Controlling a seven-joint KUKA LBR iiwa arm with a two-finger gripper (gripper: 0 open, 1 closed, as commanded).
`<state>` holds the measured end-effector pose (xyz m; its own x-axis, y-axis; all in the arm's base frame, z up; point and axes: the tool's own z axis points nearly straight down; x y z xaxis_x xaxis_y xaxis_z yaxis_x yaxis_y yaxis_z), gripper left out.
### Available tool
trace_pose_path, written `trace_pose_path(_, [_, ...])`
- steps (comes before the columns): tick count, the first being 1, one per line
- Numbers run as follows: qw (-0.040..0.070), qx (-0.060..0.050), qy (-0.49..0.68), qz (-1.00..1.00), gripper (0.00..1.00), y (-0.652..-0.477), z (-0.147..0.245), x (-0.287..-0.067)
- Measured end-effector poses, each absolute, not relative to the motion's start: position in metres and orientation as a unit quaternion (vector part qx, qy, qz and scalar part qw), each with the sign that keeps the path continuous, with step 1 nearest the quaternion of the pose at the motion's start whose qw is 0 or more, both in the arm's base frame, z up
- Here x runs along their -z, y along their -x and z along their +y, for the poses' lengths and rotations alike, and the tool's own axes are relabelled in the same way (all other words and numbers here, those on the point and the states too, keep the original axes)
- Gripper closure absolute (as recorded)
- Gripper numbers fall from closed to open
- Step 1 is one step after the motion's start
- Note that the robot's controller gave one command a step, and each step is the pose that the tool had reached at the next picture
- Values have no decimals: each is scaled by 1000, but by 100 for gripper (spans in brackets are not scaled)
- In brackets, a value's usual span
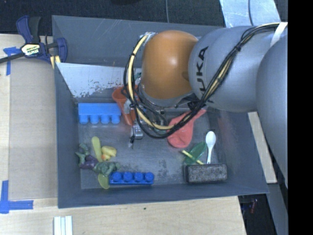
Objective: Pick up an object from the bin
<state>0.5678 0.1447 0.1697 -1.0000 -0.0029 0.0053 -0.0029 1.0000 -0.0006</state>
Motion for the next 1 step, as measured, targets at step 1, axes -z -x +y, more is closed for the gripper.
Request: trace_pose_path(1, [-1,1,-1,-1000,0,-570,144,-175])
